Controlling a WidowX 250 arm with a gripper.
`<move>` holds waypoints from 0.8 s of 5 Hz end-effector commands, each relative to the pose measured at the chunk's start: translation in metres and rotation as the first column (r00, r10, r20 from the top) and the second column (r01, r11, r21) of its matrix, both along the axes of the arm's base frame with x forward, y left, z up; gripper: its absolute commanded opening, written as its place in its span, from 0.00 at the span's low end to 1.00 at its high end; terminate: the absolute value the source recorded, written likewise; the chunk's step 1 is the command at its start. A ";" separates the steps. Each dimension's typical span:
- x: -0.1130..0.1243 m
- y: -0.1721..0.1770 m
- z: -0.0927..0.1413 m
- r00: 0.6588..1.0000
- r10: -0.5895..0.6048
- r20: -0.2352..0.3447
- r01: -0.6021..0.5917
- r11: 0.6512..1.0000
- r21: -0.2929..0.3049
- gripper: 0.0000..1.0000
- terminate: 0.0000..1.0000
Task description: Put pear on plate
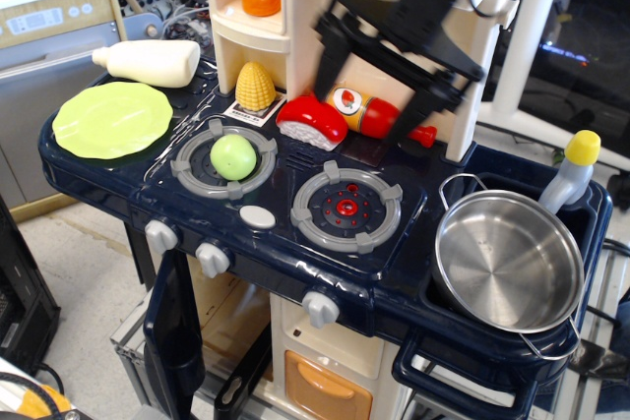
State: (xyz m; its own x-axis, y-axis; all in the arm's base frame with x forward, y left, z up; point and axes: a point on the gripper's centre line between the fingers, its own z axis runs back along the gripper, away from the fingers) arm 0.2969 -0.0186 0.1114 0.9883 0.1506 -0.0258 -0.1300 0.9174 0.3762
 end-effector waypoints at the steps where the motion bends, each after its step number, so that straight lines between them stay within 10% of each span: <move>1: -0.008 0.063 -0.006 0.988 -0.021 0.155 0.018 1.000 0.023 1.00 0.00; 4: 0.001 0.085 -0.052 0.979 -0.025 0.201 0.048 0.993 -0.111 1.00 0.00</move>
